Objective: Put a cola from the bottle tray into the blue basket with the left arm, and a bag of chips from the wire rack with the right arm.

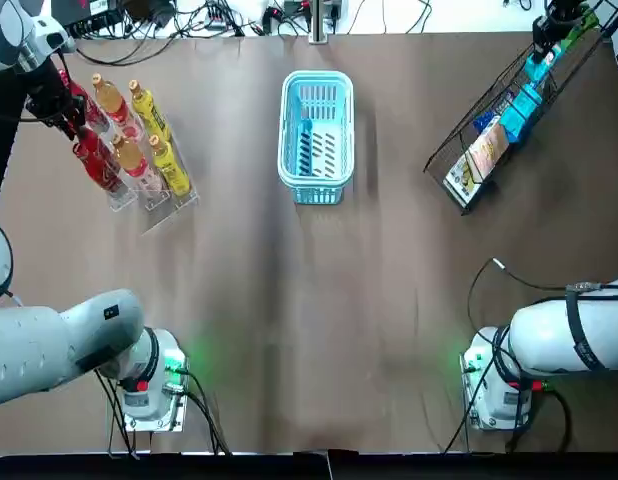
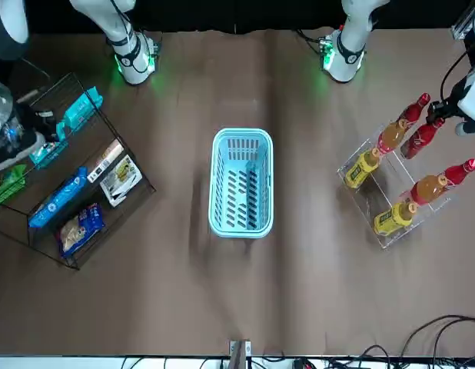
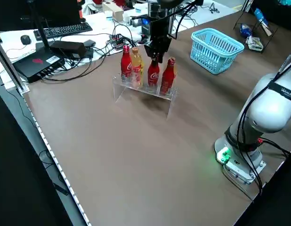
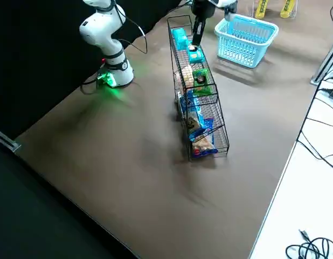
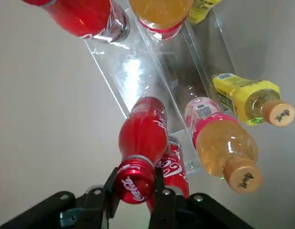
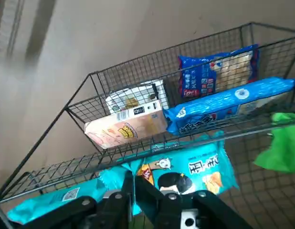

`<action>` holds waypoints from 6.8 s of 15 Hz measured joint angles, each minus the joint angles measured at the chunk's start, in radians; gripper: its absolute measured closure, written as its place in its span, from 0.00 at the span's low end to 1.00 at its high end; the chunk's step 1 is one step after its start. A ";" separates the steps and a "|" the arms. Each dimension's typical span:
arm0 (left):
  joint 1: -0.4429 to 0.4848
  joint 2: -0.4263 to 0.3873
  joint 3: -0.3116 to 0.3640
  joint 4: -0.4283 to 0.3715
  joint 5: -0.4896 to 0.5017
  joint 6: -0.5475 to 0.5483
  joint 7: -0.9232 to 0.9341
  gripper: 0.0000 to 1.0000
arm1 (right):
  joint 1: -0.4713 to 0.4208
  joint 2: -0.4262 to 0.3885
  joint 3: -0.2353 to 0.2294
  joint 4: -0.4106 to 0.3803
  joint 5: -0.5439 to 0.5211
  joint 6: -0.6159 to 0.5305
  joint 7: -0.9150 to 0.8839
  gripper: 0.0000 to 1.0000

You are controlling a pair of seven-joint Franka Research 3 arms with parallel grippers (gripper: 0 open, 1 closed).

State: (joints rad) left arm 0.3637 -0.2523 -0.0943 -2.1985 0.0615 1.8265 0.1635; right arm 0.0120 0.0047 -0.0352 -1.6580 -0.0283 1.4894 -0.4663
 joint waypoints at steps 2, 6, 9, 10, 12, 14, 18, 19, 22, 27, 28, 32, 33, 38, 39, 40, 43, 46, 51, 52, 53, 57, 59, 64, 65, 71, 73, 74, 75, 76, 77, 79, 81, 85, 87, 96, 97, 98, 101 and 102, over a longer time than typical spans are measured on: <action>0.000 0.000 0.000 0.000 0.000 0.000 0.000 0.70 | 0.000 -0.001 0.000 0.040 0.000 -0.012 0.000 0.95; 0.000 0.000 0.000 0.003 0.000 0.002 -0.012 0.70 | 0.000 -0.002 0.000 0.107 0.000 -0.071 0.000 0.95; -0.001 0.000 -0.004 0.051 0.000 -0.028 -0.043 0.70 | 0.006 -0.002 0.003 0.127 0.004 -0.106 0.000 0.95; -0.001 0.000 -0.005 0.076 0.000 -0.053 -0.046 0.70 | 0.016 -0.002 0.004 0.127 0.007 -0.110 0.000 0.95; -0.002 0.000 -0.007 0.129 0.000 -0.102 -0.047 0.70 | 0.050 0.000 0.006 0.127 0.013 -0.122 0.030 0.95; -0.002 0.000 -0.007 0.183 0.000 -0.134 -0.048 0.70 | 0.110 0.005 0.008 0.126 0.026 -0.127 0.126 0.95; -0.030 0.063 -0.039 0.401 -0.003 -0.315 -0.108 0.70 | 0.284 0.075 0.015 0.124 0.131 -0.088 0.352 0.95; -0.042 0.091 -0.064 0.452 -0.003 -0.350 -0.155 0.70 | 0.313 0.095 0.015 0.123 0.148 -0.051 0.385 0.95; -0.099 0.167 -0.150 0.558 -0.009 -0.433 -0.321 0.70 | 0.407 0.159 0.015 0.123 0.174 0.048 0.545 0.95; -0.224 0.214 -0.215 0.589 -0.145 -0.447 -0.610 0.70 | 0.556 0.265 0.015 0.140 0.179 0.257 0.817 0.95; -0.258 0.220 -0.218 0.589 -0.158 -0.447 -0.653 0.70 | 0.583 0.292 0.015 0.152 0.179 0.304 0.883 0.95; -0.368 0.251 -0.220 0.592 -0.214 -0.394 -0.784 0.70 | 0.677 0.444 0.015 0.225 0.179 0.486 1.102 0.95; -0.387 0.262 -0.220 0.593 -0.220 -0.376 -0.801 0.70 | 0.692 0.477 0.015 0.238 0.179 0.516 1.129 0.95; -0.440 0.320 -0.220 0.594 -0.254 -0.286 -0.882 0.70 | 0.710 0.550 0.009 0.268 0.179 0.623 1.179 0.93; -0.448 0.331 -0.220 0.594 -0.260 -0.263 -0.905 0.70 | 0.709 0.550 0.006 0.273 0.179 0.624 1.181 0.86; -0.457 0.342 -0.220 0.594 -0.268 -0.239 -0.927 0.70 | 0.707 0.550 0.003 0.280 0.179 0.624 1.181 0.77; -0.491 0.374 -0.220 0.597 -0.290 -0.177 -1.000 0.70 | 0.695 0.544 -0.010 0.300 0.179 0.594 1.180 0.64; -0.535 0.390 -0.220 0.599 -0.291 -0.105 -1.097 0.70 | 0.629 0.486 -0.018 0.320 0.179 0.430 1.086 0.64; -0.633 0.437 -0.220 0.616 -0.291 0.054 -1.271 0.70 | 0.437 0.340 -0.022 0.326 0.179 0.187 0.786 0.63; -0.657 0.453 -0.219 0.629 -0.291 0.079 -1.303 0.70 | 0.400 0.317 -0.023 0.326 0.179 0.145 0.721 0.63; -0.685 0.471 -0.219 0.640 -0.291 0.097 -1.331 0.70 | 0.363 0.297 -0.024 0.326 0.179 0.103 0.649 0.63; -0.782 0.525 -0.218 0.650 -0.291 0.103 -1.387 0.70 | 0.247 0.215 -0.025 0.326 0.142 -0.038 0.402 0.51; -0.797 0.540 -0.218 0.641 -0.289 0.097 -1.388 0.70 | 0.240 0.169 -0.022 0.321 0.067 -0.070 0.379 0.50; -0.814 0.603 -0.216 0.621 -0.263 0.039 -1.388 0.70 | 0.231 -0.010 -0.014 0.111 0.033 0.005 0.379 0.48; -0.822 0.619 -0.216 0.620 -0.254 0.033 -1.388 0.70 | 0.224 -0.029 -0.015 0.088 0.033 0.010 0.379 0.48; -0.833 0.686 -0.214 0.619 -0.189 0.030 -1.388 0.70 | 0.204 -0.053 -0.016 0.047 0.033 0.024 0.378 0.47; -0.836 0.698 -0.214 0.619 -0.183 0.029 -1.388 0.70 | 0.204 -0.053 -0.016 0.042 0.033 0.031 0.378 0.44; -0.839 0.704 -0.214 0.619 -0.181 0.029 -1.388 0.70 | 0.204 -0.053 -0.016 0.042 0.033 0.034 0.378 0.38; -0.842 0.708 -0.214 0.619 -0.177 0.029 -1.388 0.69 | 0.204 -0.053 -0.016 0.042 0.033 0.037 0.378 0.30; -0.845 0.711 -0.214 0.619 -0.172 0.029 -1.388 0.64 | 0.204 -0.053 -0.016 0.042 0.033 0.038 0.378 0.22; -0.848 0.711 -0.214 0.620 -0.169 0.029 -1.388 0.56 | 0.204 -0.053 -0.014 0.042 0.033 0.039 0.378 0.13; -0.853 0.710 -0.214 0.625 -0.160 0.029 -1.388 0.39 | 0.205 -0.053 -0.009 0.042 0.033 0.039 0.378 0.00; -0.852 0.708 -0.213 0.633 -0.153 0.029 -1.388 0.21 | 0.210 -0.053 -0.001 0.042 0.034 0.043 0.378 0.00; -0.824 0.666 -0.198 0.661 -0.107 -0.018 -1.388 0.01 | 0.212 -0.053 0.002 0.042 0.039 0.060 0.378 0.00; -0.777 0.609 -0.194 0.667 -0.100 -0.068 -1.384 0.01 | 0.212 -0.053 0.002 0.042 0.040 0.060 0.378 0.00; -0.542 0.493 -0.189 0.679 0.059 -0.282 -0.890 0.01 | 0.213 -0.053 0.003 0.041 0.041 0.060 0.378 0.00; -0.513 0.484 -0.188 0.679 0.062 -0.297 -0.808 0.01 | 0.213 -0.053 0.003 0.041 0.041 0.060 0.378 0.00; -0.488 0.474 -0.188 0.679 0.063 -0.305 -0.740 0.01 | 0.212 -0.053 0.002 0.041 0.041 0.060 0.378 0.00; -0.430 0.449 -0.190 0.679 0.063 -0.334 -0.589 0.00 | 0.210 -0.053 -0.002 0.041 0.041 0.060 0.378 0.00; -0.419 0.446 -0.189 0.684 0.063 -0.334 -0.555 0.00 | 0.210 -0.053 -0.003 0.041 0.041 0.061 0.379 0.00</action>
State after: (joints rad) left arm -0.0558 0.1932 -0.2832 -1.5150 0.1248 1.4928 -0.3915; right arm 0.2219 -0.0482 -0.0378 -1.6172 0.0123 1.5505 -0.0876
